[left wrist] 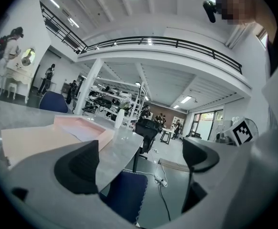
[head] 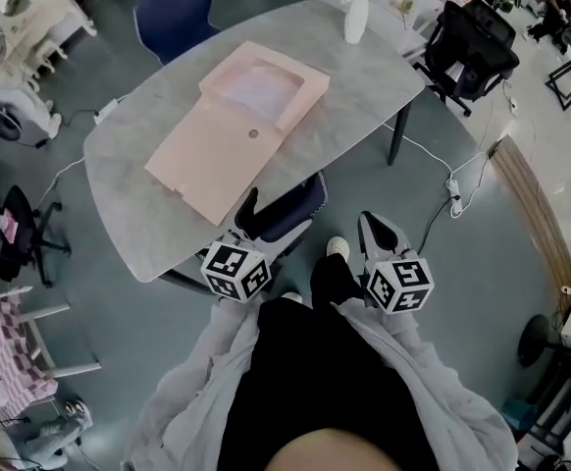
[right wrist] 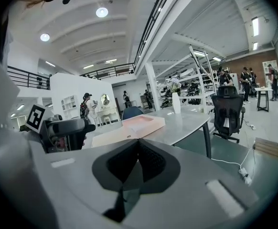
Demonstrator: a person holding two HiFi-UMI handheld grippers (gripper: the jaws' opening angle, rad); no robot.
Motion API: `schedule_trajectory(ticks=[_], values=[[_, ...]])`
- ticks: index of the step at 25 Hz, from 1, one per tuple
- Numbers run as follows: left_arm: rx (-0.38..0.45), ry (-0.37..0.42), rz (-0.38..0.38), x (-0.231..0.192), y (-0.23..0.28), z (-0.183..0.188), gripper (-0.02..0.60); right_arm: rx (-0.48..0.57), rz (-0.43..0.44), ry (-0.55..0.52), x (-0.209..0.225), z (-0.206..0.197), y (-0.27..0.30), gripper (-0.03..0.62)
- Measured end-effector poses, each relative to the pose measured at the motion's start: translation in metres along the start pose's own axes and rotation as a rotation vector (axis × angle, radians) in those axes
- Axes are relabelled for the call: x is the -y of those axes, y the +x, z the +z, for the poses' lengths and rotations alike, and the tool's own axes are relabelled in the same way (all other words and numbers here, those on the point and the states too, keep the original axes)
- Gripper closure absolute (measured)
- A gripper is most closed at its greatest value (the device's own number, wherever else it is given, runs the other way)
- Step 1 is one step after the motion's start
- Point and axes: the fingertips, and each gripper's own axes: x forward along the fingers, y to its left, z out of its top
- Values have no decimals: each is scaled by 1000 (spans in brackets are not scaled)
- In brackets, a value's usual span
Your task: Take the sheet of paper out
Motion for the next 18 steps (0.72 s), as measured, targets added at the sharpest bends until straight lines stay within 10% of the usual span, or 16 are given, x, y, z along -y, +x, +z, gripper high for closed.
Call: schedule_trajectory(ticks=[18], values=[[32, -20, 193, -56, 96, 38, 41, -63, 196, -35, 71, 54, 109, 585]])
